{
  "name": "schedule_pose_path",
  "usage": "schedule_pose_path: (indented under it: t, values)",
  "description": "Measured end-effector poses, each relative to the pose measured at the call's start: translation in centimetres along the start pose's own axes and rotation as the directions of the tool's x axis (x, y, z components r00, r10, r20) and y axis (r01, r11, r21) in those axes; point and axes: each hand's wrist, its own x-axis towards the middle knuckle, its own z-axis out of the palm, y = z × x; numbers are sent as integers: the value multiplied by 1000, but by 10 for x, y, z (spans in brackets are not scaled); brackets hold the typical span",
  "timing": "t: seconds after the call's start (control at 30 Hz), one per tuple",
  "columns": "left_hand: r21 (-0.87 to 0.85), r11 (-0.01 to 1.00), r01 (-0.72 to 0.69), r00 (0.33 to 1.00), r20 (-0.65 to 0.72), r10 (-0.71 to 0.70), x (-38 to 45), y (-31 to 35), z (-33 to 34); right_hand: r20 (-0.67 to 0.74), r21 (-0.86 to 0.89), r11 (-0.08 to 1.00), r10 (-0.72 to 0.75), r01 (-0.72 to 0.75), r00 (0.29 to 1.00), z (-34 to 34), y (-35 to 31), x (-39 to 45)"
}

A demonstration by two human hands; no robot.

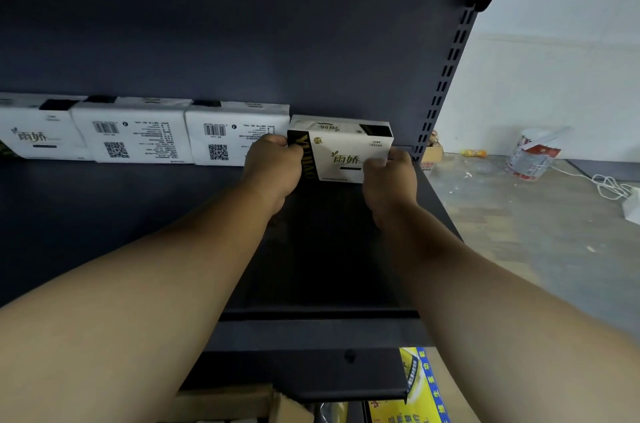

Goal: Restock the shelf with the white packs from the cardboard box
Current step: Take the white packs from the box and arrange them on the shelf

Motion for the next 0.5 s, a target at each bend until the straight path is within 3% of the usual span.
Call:
schedule_pose_path:
  t: [0.5]
  values:
    - [-53,995,88,994,68,-84,11,13,2,163,77,997,7,-20,987,10,-11,14]
